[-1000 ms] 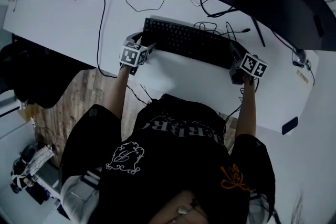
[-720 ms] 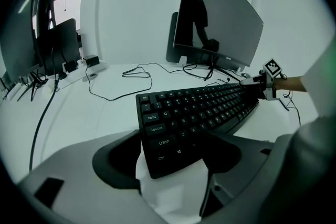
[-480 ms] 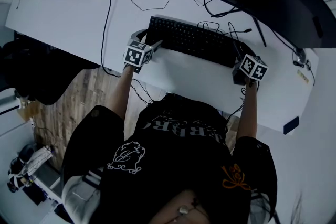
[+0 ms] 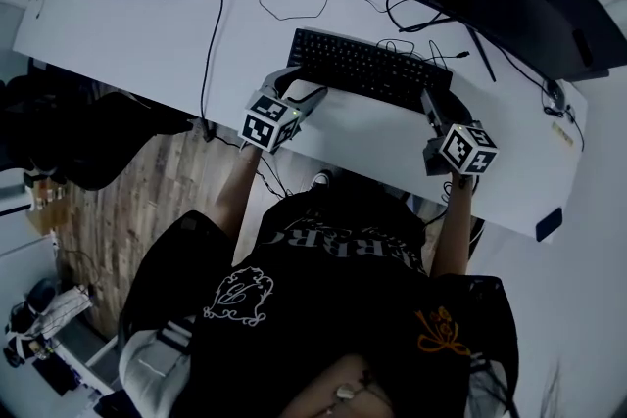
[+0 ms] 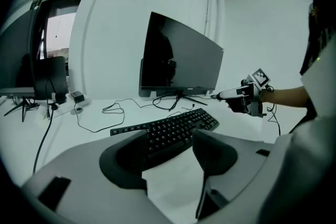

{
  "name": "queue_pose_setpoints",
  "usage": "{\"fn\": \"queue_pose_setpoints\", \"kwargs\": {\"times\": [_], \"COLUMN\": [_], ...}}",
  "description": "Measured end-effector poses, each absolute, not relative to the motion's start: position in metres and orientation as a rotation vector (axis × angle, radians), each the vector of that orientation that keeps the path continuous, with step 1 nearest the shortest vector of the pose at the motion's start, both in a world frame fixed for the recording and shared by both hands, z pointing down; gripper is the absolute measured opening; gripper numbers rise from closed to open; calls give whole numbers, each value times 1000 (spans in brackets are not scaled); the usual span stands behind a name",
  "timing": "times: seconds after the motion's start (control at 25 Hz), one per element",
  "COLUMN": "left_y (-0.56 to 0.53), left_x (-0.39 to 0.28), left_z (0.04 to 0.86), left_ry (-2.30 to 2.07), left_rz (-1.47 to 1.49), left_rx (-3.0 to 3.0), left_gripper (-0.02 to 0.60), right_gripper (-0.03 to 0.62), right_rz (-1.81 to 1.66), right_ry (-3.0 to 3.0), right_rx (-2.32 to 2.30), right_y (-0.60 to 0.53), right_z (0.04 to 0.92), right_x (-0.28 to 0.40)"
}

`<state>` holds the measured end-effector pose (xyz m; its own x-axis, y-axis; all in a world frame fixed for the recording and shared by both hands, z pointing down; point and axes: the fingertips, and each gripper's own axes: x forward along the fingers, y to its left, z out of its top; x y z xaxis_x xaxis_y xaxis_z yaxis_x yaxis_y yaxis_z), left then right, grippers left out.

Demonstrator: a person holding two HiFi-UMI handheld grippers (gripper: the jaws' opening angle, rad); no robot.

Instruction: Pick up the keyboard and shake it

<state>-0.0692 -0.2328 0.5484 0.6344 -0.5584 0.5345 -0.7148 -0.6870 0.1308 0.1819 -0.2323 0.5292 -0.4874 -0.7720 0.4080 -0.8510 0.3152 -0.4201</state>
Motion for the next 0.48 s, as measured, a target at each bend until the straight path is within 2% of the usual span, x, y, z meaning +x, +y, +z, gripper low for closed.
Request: {"fn": "queue_pose_setpoints", "kwargs": {"times": [0.48], "left_y": [-105], "left_x": [-89], "left_z": [497], "left_ry": [-935], "left_rz": [476], "left_rx": [2643], "left_gripper": [198], "right_gripper": [170], "right_rz": [814], "right_ry": [-2561], "right_rx": [1453], "right_y": [-106], "right_z": [484], "right_x": [66]}}
